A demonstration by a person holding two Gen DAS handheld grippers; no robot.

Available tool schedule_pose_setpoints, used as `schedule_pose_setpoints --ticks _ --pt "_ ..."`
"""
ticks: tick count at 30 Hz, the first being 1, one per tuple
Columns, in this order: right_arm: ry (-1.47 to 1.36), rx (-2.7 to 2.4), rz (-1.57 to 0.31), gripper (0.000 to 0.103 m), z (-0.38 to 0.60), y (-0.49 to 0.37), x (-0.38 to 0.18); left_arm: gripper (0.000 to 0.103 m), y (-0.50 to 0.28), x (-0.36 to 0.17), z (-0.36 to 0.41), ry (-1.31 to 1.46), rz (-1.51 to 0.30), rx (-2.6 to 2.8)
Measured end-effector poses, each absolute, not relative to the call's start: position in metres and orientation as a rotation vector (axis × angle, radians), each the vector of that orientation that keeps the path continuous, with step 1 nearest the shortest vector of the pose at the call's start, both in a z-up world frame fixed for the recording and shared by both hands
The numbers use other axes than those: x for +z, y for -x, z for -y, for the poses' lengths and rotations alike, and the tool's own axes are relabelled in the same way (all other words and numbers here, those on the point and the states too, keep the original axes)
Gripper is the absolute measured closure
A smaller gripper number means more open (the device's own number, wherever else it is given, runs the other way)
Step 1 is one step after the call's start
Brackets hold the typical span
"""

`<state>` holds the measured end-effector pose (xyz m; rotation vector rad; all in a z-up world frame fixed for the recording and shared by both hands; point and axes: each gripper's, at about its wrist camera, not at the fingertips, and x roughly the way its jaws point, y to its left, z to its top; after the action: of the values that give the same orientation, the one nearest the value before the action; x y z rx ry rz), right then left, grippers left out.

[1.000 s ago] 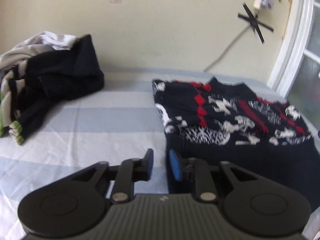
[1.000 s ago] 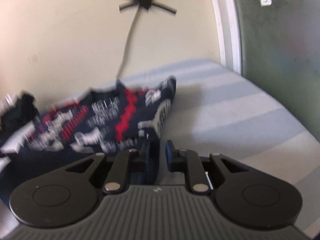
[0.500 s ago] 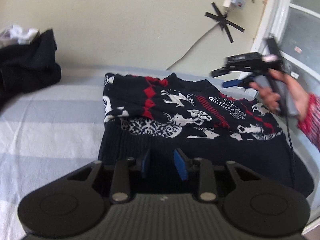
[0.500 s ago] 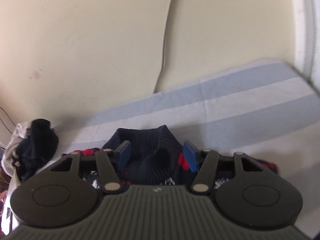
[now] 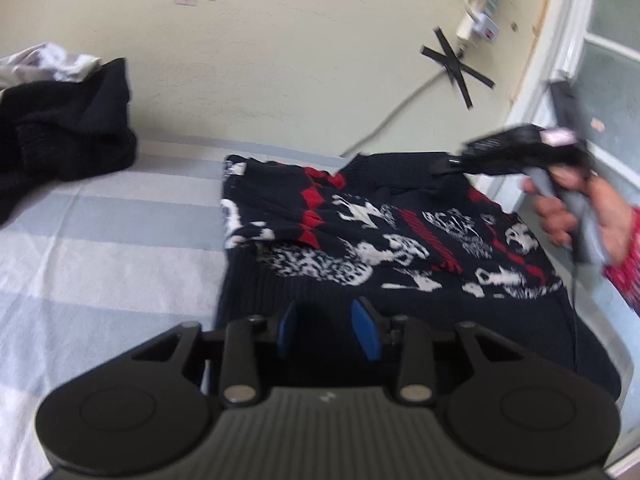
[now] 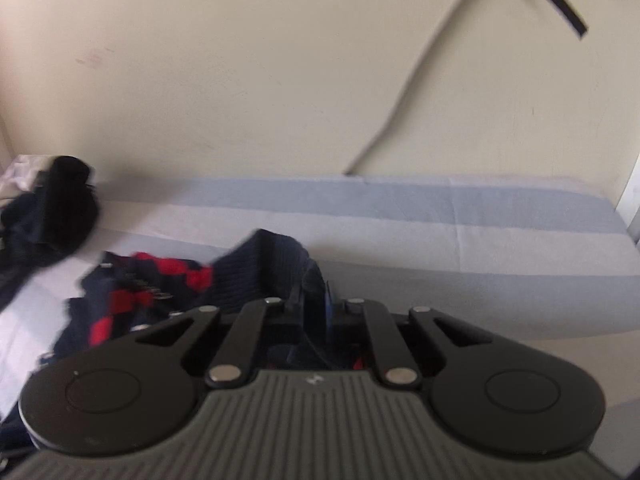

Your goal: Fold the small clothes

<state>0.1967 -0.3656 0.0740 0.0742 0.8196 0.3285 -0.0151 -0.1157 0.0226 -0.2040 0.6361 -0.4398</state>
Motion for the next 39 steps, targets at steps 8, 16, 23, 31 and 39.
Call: schedule_pose_setpoints --ticks 8,16,23,31,39 --pt "-0.037 0.483 -0.617 0.091 0.37 -0.05 0.142 0.048 0.045 0.046 0.038 0.34 -0.541 -0.295" --pt "-0.061 0.516 -0.626 0.091 0.362 0.076 0.11 0.002 0.062 0.062 0.0 0.396 -0.473 -0.201" --pt "-0.08 0.529 -0.723 0.078 0.354 0.104 0.076 0.0 0.061 0.061 0.019 0.33 -0.505 -0.232" --pt "-0.279 0.165 -0.444 0.02 0.423 0.106 0.113 0.014 0.039 0.048 0.047 0.255 -0.587 -0.257" --pt "-0.355 0.029 -0.535 0.086 0.428 0.063 0.072 0.092 0.036 0.044 0.083 0.135 -0.624 -0.29"
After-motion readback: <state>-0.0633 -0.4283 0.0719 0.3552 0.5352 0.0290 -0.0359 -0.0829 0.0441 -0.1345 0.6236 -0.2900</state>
